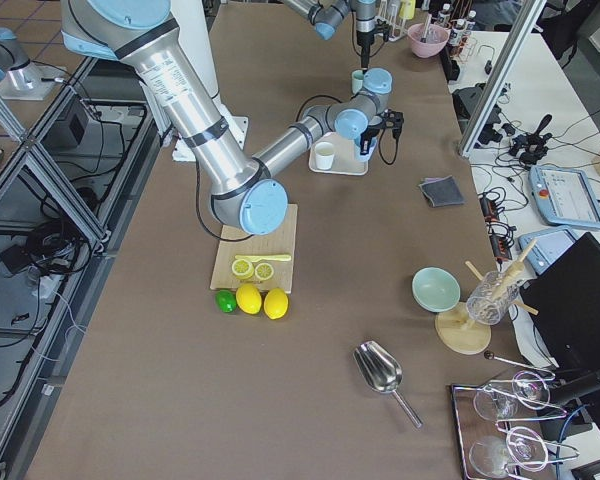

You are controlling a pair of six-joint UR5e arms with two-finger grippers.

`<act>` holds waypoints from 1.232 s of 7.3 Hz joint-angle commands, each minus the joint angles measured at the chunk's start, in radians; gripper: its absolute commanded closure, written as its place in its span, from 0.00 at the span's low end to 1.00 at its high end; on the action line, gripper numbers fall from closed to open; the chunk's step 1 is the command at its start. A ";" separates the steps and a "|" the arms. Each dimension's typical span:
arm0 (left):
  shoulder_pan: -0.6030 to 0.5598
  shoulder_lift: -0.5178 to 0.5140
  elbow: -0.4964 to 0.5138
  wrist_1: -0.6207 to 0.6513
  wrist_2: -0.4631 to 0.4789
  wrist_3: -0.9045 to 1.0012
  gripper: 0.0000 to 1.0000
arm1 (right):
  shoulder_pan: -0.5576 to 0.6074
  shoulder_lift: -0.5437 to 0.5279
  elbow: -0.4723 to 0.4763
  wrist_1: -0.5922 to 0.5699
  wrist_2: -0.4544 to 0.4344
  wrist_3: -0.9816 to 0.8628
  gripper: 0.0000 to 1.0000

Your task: Place all cups on tray

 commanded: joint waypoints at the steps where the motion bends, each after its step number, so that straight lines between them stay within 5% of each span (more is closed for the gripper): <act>1: 0.037 0.001 0.001 -0.006 0.011 -0.040 0.07 | -0.014 0.000 -0.004 0.001 -0.011 0.002 1.00; 2: 0.062 0.006 0.006 -0.033 0.011 -0.048 0.16 | -0.022 -0.001 -0.009 0.002 -0.012 0.002 1.00; 4: 0.062 0.007 0.009 -0.036 0.011 -0.042 0.81 | -0.049 0.002 -0.022 0.007 -0.034 -0.001 1.00; 6: 0.062 0.003 0.010 -0.036 0.011 -0.036 0.87 | -0.069 0.019 -0.050 0.015 -0.047 -0.003 1.00; 7: 0.060 -0.002 0.007 -0.035 0.010 -0.037 1.00 | -0.082 0.034 -0.068 0.015 -0.073 -0.001 1.00; 9: 0.010 -0.019 -0.022 -0.001 -0.045 -0.037 1.00 | -0.096 0.051 -0.096 0.016 -0.087 -0.004 1.00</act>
